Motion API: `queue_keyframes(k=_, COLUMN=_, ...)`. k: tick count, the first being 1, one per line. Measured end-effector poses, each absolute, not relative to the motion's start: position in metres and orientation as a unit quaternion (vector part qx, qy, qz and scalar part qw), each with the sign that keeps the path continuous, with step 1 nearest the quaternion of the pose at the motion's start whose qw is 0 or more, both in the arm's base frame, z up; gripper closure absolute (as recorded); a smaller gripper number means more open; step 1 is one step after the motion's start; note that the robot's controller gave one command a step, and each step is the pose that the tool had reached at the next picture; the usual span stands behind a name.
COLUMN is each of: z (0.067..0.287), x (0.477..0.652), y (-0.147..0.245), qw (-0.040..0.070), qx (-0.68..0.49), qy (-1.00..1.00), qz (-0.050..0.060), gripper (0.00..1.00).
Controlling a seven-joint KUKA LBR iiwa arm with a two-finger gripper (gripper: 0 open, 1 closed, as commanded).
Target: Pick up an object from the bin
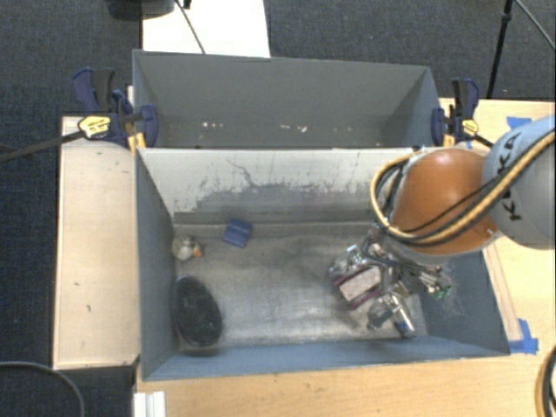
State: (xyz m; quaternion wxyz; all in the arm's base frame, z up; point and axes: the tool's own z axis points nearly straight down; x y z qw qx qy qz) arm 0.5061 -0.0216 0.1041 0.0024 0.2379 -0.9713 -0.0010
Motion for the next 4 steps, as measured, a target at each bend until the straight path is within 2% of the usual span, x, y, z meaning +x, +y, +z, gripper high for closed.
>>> queue_keyframes(k=1, z=0.071, x=0.528, y=-0.037, qw=-0.004, qx=0.25, qy=-0.968, qz=-0.001, gripper=0.0)
queue_keyframes(k=2, z=0.074, x=0.529, y=-0.036, qw=-0.006, qx=0.25, qy=-0.968, qz=-0.001, gripper=1.0)
queue_keyframes(k=3, z=0.146, x=0.522, y=-0.096, qw=-0.003, qx=0.278, qy=-0.96, qz=0.003, gripper=1.0)
queue_keyframes(k=4, z=0.255, x=0.526, y=-0.094, qw=-0.005, qx=0.287, qy=-0.958, qz=0.002, gripper=1.0)
